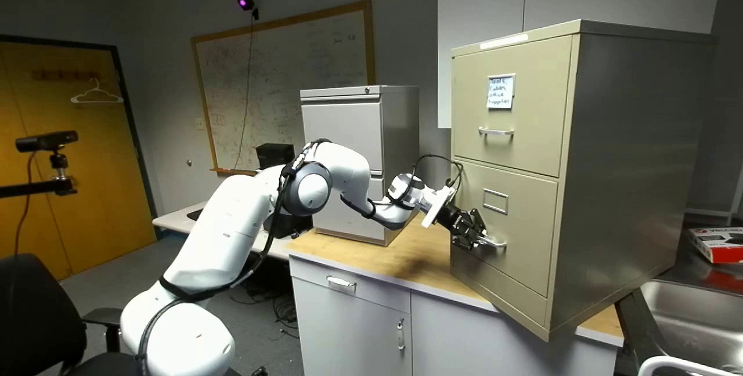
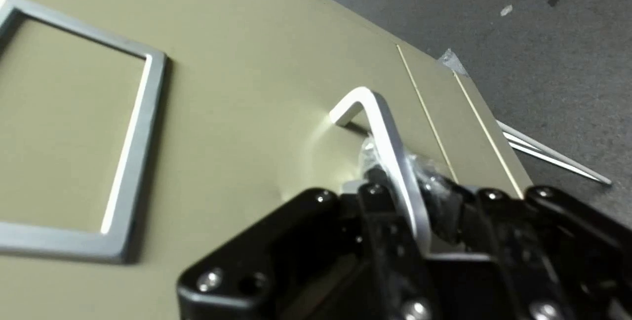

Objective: Open the bottom drawer of the cabinet to the right.

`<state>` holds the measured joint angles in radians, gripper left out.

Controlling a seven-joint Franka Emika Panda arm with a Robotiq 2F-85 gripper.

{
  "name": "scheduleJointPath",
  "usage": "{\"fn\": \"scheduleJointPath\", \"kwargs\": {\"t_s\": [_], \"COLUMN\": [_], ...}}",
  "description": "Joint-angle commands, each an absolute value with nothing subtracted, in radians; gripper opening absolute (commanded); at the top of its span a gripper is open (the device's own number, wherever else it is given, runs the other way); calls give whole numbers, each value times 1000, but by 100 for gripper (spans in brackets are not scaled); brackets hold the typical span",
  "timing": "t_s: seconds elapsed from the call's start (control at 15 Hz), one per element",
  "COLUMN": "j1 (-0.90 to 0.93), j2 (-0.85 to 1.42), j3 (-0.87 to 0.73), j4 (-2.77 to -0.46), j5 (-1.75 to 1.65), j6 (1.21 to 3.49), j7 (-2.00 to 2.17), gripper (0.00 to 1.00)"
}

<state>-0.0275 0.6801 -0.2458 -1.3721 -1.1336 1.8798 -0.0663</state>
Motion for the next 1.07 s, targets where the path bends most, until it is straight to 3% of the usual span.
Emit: {"fn": "scheduleJointPath", "kwargs": {"t_s": [0.0, 1.0], "j1": [-24, -2], "j2": [736, 655], "j3": [-192, -145], "j4": [-1412, -1539], "j5": [-1106, -1174], "j6": [1724, 1625], "j7": [-14, 74], "gripper": [3, 3]}}
